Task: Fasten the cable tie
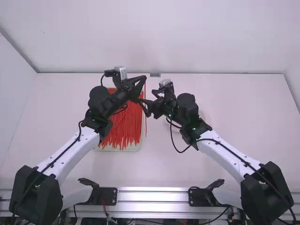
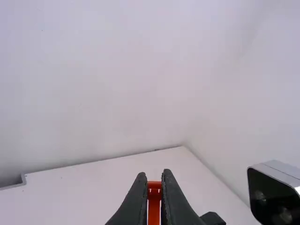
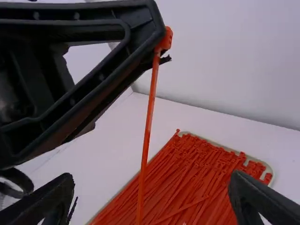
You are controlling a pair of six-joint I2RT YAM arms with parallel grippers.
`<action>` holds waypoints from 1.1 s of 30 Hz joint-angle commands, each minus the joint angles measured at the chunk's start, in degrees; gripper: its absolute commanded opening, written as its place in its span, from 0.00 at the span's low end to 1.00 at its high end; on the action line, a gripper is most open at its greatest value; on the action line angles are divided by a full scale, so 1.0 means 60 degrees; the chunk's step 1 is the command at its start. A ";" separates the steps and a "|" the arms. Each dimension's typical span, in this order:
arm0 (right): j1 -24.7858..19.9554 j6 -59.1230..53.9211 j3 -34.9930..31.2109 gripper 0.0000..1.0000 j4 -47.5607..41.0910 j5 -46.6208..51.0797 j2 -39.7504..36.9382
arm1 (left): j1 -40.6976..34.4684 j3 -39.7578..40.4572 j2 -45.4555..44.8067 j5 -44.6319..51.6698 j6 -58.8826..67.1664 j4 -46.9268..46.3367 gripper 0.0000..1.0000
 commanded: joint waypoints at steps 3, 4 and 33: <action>0.0007 -0.0011 0.0321 0.64 0.0040 0.0477 0.0015 | -0.0069 -0.0055 -0.0219 0.0397 -0.0029 0.0066 0.02; 0.0007 -0.0018 0.0321 0.61 0.0051 0.0466 0.0015 | -0.0069 -0.0055 -0.0219 0.0444 -0.0029 0.0076 0.02; -0.1457 -0.0266 0.0321 0.00 0.0000 -0.2703 0.0015 | 0.0277 -0.0058 -0.0233 0.1421 0.1304 0.0146 0.99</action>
